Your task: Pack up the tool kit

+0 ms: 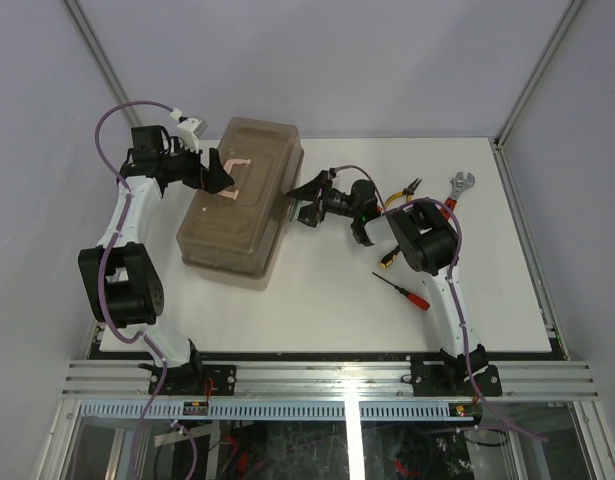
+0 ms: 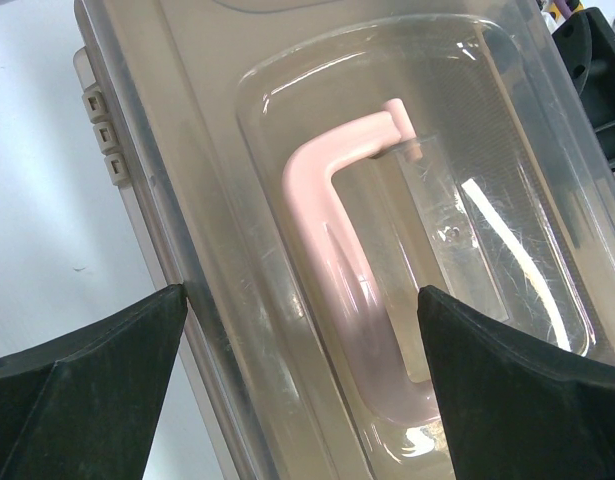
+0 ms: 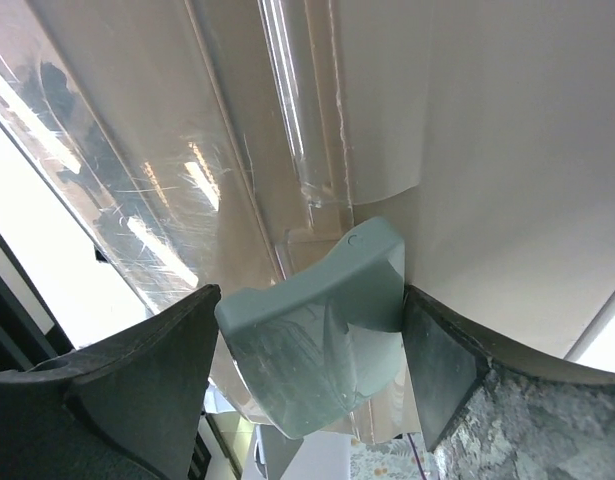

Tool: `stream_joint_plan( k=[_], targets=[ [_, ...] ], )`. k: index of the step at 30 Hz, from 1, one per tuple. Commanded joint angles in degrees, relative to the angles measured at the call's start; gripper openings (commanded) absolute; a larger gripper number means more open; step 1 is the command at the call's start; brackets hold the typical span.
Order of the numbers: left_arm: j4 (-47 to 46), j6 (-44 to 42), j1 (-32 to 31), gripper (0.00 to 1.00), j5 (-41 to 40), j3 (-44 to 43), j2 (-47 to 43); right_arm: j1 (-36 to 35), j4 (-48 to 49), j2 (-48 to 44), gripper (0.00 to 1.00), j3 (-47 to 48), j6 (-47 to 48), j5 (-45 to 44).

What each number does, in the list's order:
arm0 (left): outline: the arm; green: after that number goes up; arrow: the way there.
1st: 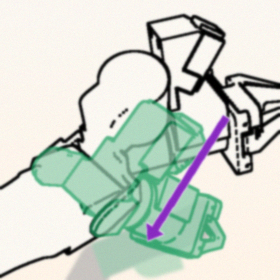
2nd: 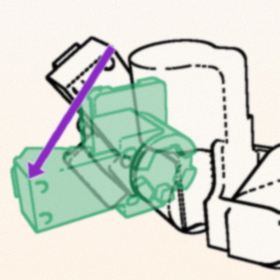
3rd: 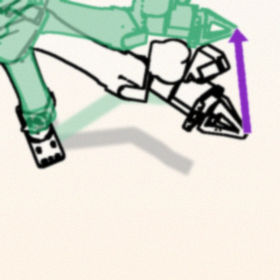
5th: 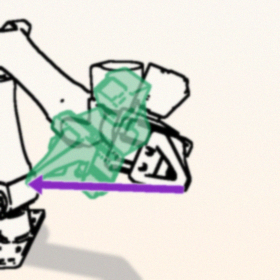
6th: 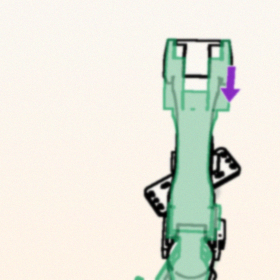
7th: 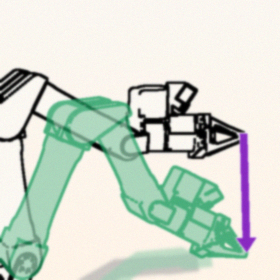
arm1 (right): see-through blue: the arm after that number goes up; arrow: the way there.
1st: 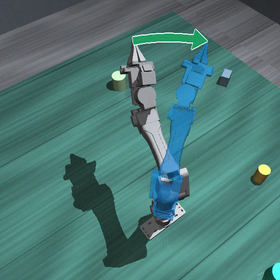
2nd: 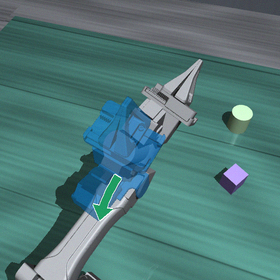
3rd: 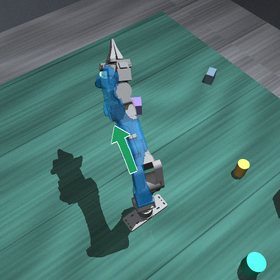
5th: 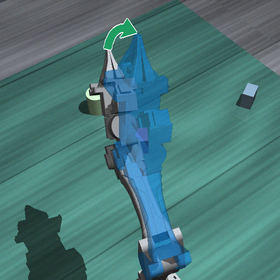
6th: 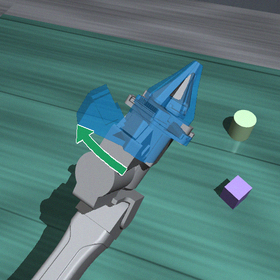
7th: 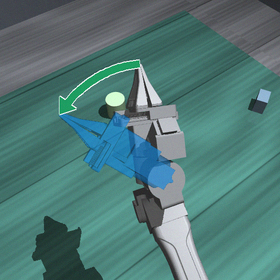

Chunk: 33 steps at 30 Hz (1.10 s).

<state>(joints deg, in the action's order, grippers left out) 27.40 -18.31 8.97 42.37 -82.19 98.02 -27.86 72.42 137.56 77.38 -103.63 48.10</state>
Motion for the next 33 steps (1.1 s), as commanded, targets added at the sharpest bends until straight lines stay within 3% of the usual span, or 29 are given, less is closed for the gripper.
stream_joint_plan(
  k=[1,16,19,26,33],
  targets=[
    [18.99,-6.73,-2.49,0.93,-9.38,8.55,7.64,-1.43,8.92,-2.48,0.79,2.91,-1.57,-0.9],
    [18.93,-7.04,-2.49,0.93,-9.49,9.88,6.69,-1.17,-5.0,-7.29,0.82,-3.89,9.83,-2.06],
    [18.91,-7.01,-2.51,0.93,-9.49,10.02,6.5,-0.83,-14.06,-10.26,0.82,-5.24,15.43,-3.14],
    [18.89,-6.97,-2.47,0.93,-9.53,9.48,6.85,-0.19,-44.93,-19.15,0.82,-2.73,35.5,-9.93],
    [18.92,-5.0,-2.49,0.93,-10.53,6.66,4.36,1.28,-55.35,-26.71,0.84,-2.97,42.39,-15.39]
  ],
)
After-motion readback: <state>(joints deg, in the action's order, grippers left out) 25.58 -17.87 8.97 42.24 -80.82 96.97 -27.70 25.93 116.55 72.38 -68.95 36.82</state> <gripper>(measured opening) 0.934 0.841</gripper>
